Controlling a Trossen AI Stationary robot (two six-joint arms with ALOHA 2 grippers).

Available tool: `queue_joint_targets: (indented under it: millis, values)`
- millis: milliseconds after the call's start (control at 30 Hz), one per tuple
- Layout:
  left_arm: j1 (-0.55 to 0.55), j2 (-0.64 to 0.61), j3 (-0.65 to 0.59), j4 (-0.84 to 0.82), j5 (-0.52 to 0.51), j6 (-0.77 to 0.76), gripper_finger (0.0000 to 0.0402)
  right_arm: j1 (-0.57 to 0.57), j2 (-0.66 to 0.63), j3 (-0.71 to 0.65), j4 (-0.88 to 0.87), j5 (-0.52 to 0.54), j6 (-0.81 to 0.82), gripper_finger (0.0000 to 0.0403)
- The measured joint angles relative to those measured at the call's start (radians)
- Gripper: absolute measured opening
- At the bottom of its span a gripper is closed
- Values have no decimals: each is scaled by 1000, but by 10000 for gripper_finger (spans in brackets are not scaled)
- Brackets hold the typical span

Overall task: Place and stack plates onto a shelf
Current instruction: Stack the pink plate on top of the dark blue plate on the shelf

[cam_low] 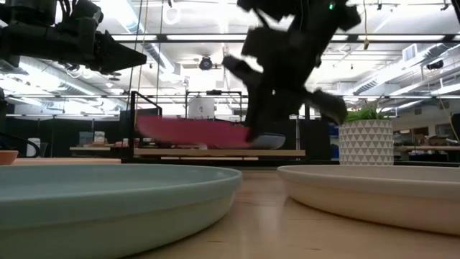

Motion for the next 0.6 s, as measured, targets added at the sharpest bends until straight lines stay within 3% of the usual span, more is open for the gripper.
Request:
queue_joint_targets:
  millis: [267,400,600]
  values:
    - [0,0,0,-9,1,-38,117,-69,-137,0,-21,250,37,25]
    - [0,0,0,-8,1,-38,117,-185,-176,1,-35,239,110,25]
    - [0,0,0,-8,1,-39,117,-377,-158,1,-31,107,144,22]
